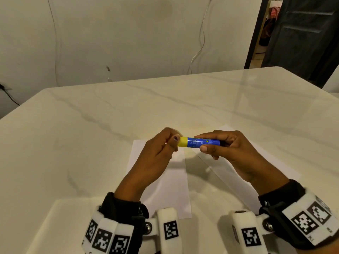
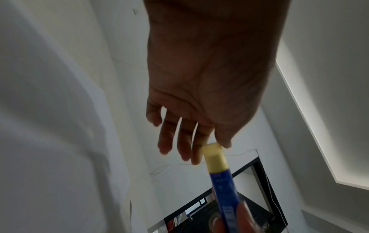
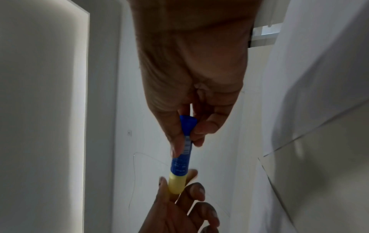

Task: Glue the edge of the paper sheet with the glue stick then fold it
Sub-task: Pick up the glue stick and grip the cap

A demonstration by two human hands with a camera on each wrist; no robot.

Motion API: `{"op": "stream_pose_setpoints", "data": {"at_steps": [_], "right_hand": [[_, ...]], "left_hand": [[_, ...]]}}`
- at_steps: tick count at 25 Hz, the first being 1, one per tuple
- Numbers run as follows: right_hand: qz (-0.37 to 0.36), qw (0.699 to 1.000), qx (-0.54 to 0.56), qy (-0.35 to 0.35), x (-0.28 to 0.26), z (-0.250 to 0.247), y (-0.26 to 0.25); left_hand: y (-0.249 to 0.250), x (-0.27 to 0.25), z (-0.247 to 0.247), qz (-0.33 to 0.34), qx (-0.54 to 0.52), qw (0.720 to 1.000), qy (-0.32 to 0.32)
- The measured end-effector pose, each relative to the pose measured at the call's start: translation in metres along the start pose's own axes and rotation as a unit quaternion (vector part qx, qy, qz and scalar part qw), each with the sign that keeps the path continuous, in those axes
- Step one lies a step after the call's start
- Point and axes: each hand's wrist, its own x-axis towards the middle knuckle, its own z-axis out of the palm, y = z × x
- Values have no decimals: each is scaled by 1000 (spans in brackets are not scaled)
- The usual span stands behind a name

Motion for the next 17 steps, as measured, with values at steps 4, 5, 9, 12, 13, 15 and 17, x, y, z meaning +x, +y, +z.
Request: {"op": "stream_pose_setpoints", "data": {"at_steps": [4,5,9,12,13,15,17], "right_hand": [[33,999,-1,-1,0,1,1],[40,999,-4,-4,0,3,1],[46,999,-14,-22,1,5,5],[47,999,5,-24,1,1,3],[56,998,12,-28,0,1,2],[83,996,16,-34,0,2,2],[107,994,23,-23,1,2,4]], "left_hand": [[0,-3,2,-5,-15,998,-56],[0,-3,3,-7,3,999,-42],[-3,-1,4,-53,21,998,10],[-1,0,3,-95,-5,995,35],[0,1,3,-99,-9,994,34],[0,1,3,-107,-13,994,37],[-1,1,2,-111,-21,993,44]]}}
